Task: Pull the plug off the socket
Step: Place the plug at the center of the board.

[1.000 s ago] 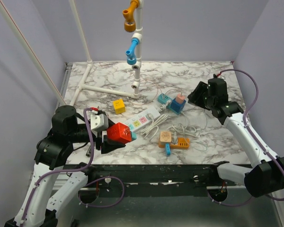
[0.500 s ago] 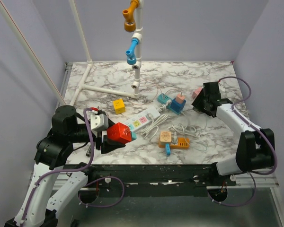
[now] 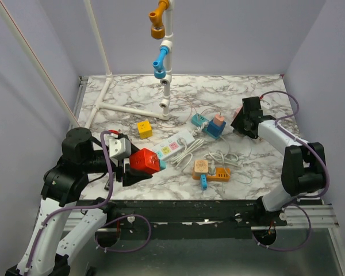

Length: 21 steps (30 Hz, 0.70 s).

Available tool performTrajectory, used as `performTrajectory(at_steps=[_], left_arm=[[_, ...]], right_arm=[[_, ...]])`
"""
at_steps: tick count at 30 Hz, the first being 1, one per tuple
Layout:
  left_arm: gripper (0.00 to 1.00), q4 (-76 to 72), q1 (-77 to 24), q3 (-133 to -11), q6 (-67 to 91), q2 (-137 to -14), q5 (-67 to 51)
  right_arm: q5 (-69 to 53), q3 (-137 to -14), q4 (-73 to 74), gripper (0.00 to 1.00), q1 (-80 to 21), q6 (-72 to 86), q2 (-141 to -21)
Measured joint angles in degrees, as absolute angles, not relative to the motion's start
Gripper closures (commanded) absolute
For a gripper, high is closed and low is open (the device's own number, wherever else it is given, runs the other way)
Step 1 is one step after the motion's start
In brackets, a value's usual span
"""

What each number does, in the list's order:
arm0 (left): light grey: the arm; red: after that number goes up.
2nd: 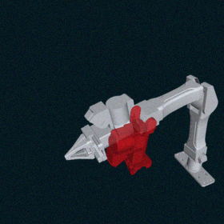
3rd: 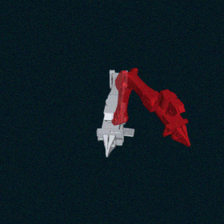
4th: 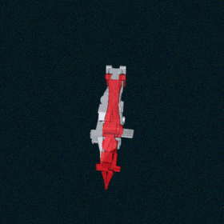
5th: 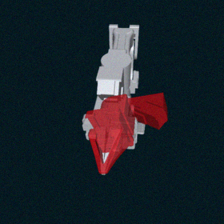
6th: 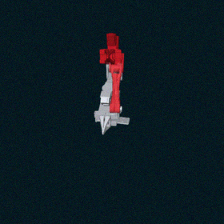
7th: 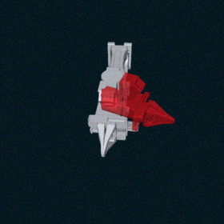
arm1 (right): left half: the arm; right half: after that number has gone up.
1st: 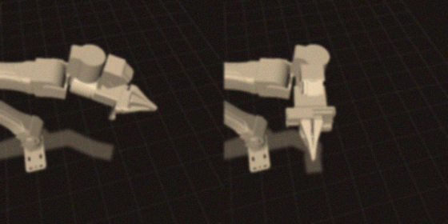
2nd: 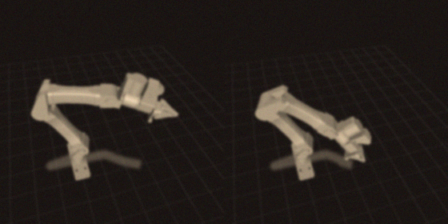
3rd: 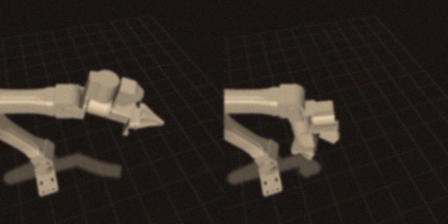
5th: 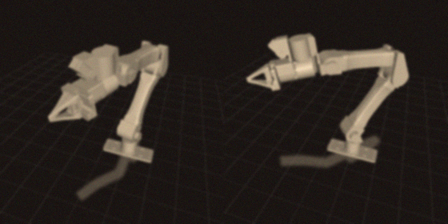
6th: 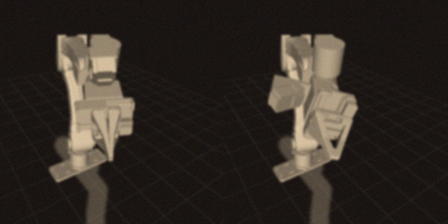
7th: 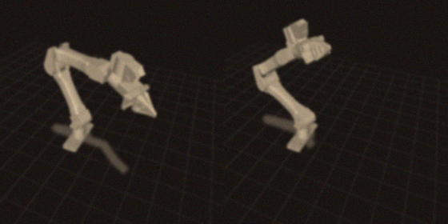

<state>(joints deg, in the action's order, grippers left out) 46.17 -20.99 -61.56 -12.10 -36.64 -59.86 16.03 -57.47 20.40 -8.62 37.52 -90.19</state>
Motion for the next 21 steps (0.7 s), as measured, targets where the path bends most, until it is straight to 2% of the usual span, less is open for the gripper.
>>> performTrajectory(at_steps=[5,13,17,21], left_arm=[[1.00,46.1,-21.0,-62.4,-11.7,-36.8,-59.9],[1.00,46.0,-21.0,-62.6,-11.1,-36.9,-59.9],[1.00,45.5,-21.0,-63.0,-10.0,-36.9,-59.9],[1.00,43.4,-21.0,-63.0,-7.9,-36.9,-60.7]], right_arm=[[16.6,-58.5,20.2,0.18,-8.6,37.4,-91.4],[17.6,-60.9,20.1,0.13,-8.6,36.9,-90.3],[17.0,-61.7,20.4,0.06,-8.6,35.9,-85.4],[13.9,-62.0,18.8,0.04,-10.5,33.7,-74.7]])
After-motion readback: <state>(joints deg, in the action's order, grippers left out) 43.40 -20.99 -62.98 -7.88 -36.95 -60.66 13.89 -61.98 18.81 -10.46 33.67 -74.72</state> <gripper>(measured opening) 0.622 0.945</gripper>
